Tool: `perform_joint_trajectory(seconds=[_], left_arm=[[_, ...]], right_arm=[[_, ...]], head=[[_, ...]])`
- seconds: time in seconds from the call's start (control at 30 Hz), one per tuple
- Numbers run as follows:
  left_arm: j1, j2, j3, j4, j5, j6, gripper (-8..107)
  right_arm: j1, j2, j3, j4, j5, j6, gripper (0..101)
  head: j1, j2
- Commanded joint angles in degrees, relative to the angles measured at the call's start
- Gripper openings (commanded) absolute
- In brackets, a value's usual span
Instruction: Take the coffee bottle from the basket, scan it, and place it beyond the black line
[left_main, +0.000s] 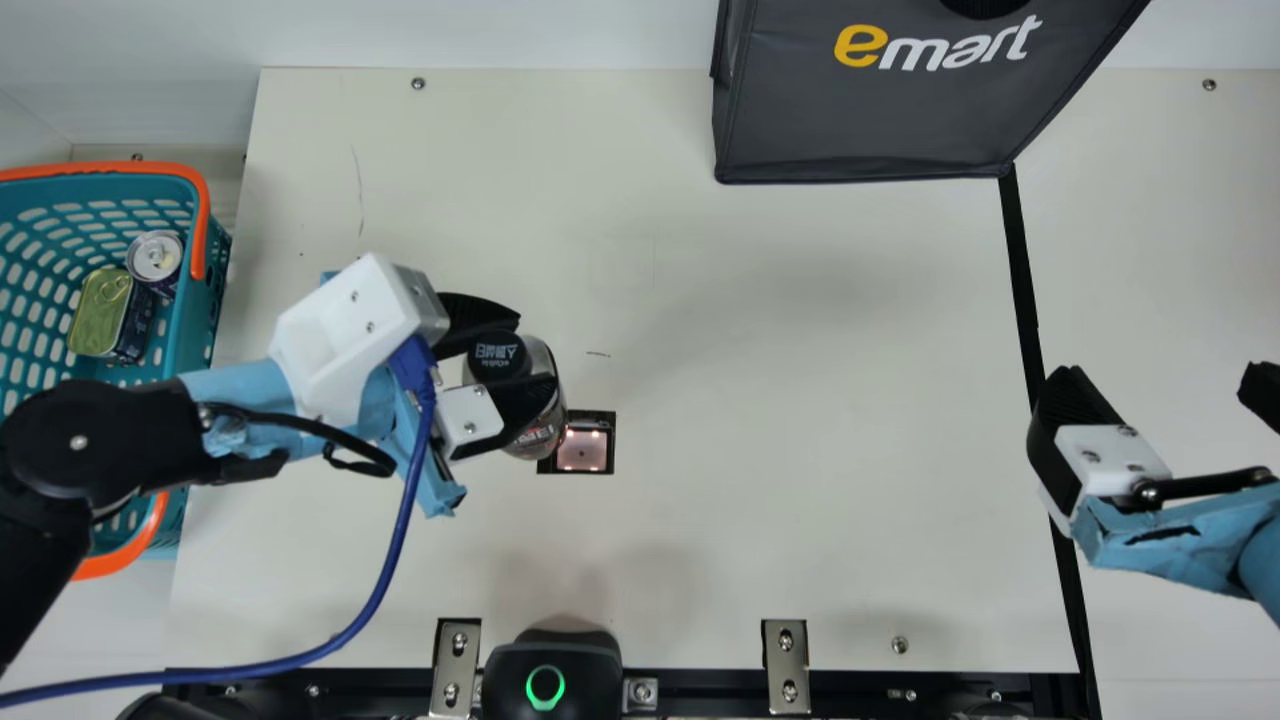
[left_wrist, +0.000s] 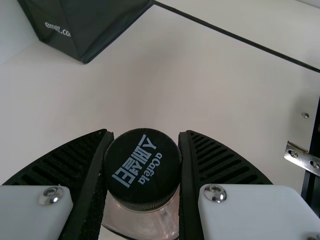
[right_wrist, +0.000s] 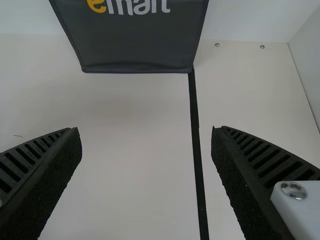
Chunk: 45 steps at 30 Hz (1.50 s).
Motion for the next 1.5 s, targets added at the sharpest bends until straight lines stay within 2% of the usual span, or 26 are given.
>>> perform_joint_trajectory(seconds=[0.0, 0.27, 0.57, 1.0, 1.47], left_arm=[[-0.59, -0.05, 0.07, -0.37, -0.07, 0.8, 10], [-1.45, -0.01, 0.47, -3.17, 0.8, 4.58, 10], [0.52, 0.23, 1.43, -6.84, 3.07, 10.97, 10], [2.24, 0.42, 4.55, -10.97, 3.74, 19.3, 10], [4.83, 1.19, 7.63, -13.08, 6.98, 27.21, 10]], right_arm=[[0.0, 0.0, 0.0, 0.0, 0.0, 0.0, 91], [0.0, 0.0, 0.0, 0.0, 0.0, 0.0, 91], [0.0, 0.0, 0.0, 0.0, 0.0, 0.0, 91], [0.0, 0.0, 0.0, 0.0, 0.06, 0.0, 91], [0.0, 0.0, 0.0, 0.0, 0.0, 0.0, 91]], head=[[-1.57, 0.18], [-1.57, 0.18], [-1.57, 0.18], [-1.57, 0.18], [-1.57, 0.18]])
